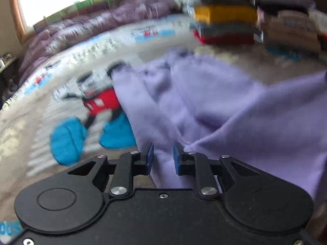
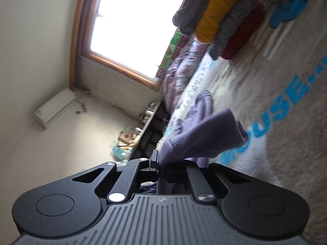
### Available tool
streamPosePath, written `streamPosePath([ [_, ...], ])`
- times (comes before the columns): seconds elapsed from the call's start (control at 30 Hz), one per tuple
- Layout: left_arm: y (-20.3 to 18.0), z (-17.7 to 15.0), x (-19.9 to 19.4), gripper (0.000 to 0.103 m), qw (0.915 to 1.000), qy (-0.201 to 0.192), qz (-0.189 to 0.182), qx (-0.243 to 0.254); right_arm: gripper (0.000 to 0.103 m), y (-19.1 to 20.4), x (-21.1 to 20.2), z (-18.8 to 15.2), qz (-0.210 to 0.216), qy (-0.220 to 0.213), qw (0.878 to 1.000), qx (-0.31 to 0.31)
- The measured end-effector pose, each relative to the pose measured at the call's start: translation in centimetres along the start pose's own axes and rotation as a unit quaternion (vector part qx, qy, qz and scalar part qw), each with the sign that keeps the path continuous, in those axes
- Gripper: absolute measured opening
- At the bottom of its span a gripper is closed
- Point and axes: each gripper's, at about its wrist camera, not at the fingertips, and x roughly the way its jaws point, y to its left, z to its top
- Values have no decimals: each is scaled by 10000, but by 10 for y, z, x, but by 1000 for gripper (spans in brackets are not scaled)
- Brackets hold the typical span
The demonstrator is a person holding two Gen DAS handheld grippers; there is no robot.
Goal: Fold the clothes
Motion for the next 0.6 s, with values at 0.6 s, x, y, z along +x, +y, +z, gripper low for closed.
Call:
streamPosePath([
  [0.6, -7, -72, -128, 18, 9727, -679, 68, -2219, 8, -6, -3, -10, -592, -268, 9978, -92],
])
